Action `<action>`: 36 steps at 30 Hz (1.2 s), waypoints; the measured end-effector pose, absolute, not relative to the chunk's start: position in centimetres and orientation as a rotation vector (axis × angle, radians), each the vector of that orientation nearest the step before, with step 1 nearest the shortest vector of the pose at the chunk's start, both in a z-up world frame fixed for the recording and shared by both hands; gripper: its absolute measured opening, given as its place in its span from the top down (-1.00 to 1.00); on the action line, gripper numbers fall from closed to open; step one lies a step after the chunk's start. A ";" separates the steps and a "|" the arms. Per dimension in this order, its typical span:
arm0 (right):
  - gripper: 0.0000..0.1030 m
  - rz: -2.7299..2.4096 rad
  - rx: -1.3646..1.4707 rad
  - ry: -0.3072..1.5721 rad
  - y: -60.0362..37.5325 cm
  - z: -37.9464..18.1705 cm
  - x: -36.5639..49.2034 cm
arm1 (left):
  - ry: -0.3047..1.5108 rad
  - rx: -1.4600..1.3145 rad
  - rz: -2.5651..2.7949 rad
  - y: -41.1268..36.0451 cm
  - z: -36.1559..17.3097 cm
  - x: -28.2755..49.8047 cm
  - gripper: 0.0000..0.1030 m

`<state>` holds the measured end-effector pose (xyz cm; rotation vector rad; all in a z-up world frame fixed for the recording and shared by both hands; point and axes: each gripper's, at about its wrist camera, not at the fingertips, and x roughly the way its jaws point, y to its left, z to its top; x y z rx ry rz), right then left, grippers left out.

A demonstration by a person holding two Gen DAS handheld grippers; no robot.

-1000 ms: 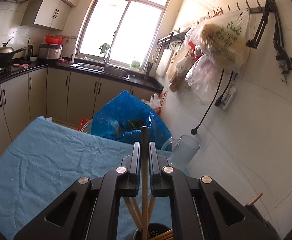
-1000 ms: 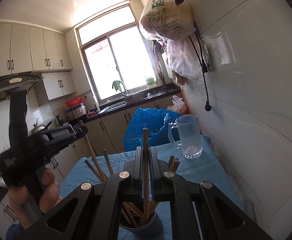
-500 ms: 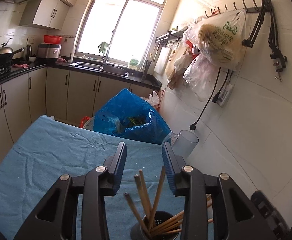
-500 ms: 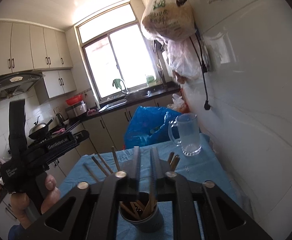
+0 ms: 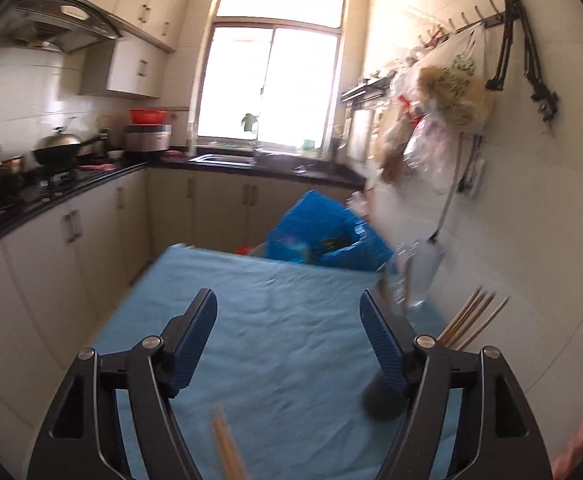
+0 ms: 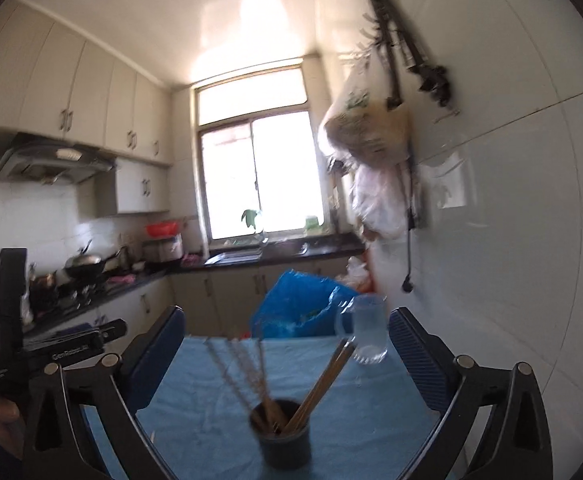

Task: Organize utensils
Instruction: 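Open both grippers and release the chopsticks into the cup, then move both open grippers back to the last chopsticks on the cloth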

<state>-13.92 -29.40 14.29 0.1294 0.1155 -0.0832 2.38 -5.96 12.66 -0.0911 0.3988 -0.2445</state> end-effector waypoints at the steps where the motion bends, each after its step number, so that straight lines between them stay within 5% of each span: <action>1: -1.00 -0.084 0.142 0.133 -29.1 13.7 -14.1 | 0.404 -0.081 -0.231 -5.3 12.1 1.8 -0.41; 4: -1.00 -0.154 0.241 0.053 -28.7 11.6 -15.5 | 0.464 -0.066 -0.181 -2.8 9.7 0.5 -0.42; 17: -1.00 0.087 0.326 0.475 -22.5 5.0 -8.7 | 0.745 -0.140 -0.033 6.0 2.8 0.3 -0.56; 26: -1.00 0.124 0.300 0.669 -22.5 2.5 -6.4 | 0.988 -0.145 -0.141 3.4 -0.3 3.2 -0.56; 36: -1.00 0.149 0.345 0.664 -24.6 2.0 -6.7 | 1.125 -0.172 -0.110 0.1 -3.8 7.9 -0.38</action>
